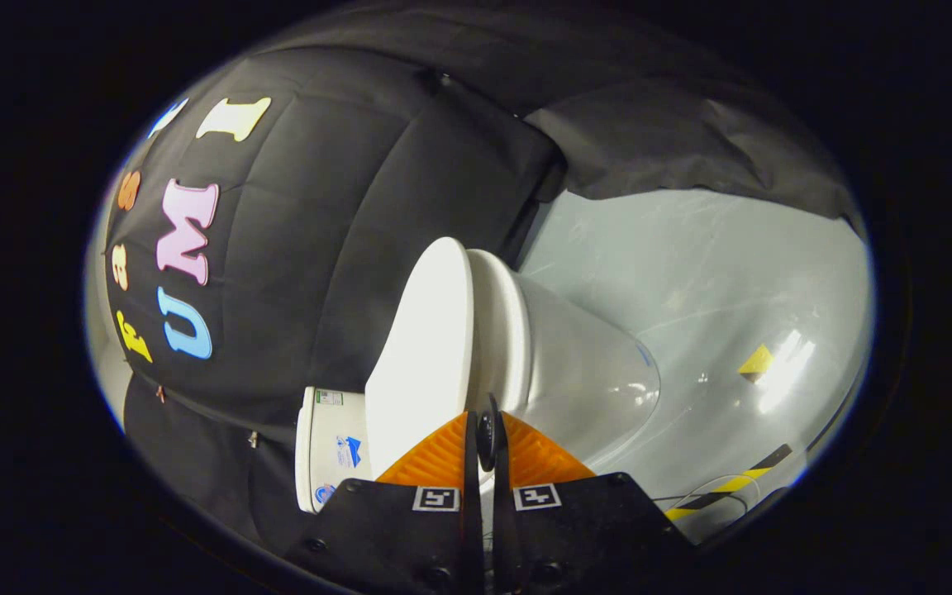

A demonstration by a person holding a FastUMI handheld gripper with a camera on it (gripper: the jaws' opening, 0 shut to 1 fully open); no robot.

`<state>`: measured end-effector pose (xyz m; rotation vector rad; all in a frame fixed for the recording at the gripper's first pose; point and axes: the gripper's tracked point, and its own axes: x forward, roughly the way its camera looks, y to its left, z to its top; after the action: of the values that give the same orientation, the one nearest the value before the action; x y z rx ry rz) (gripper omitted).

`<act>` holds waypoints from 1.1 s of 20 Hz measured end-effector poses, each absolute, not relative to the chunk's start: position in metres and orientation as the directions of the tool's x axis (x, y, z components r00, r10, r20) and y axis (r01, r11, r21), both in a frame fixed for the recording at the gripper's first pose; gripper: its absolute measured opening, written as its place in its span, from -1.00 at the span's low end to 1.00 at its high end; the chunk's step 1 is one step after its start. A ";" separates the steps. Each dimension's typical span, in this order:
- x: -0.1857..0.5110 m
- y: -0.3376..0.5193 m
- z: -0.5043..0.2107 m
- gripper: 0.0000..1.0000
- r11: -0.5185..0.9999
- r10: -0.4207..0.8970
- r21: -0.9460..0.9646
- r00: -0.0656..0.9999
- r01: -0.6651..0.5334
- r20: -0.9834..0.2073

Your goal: Open the toilet lid.

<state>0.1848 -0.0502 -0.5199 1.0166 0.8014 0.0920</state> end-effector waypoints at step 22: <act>0.180 0.064 -0.279 -0.83 0.947 0.124 0.314 0.817 0.073 -0.564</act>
<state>0.1800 0.0636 -0.2794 0.3323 0.6175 0.0277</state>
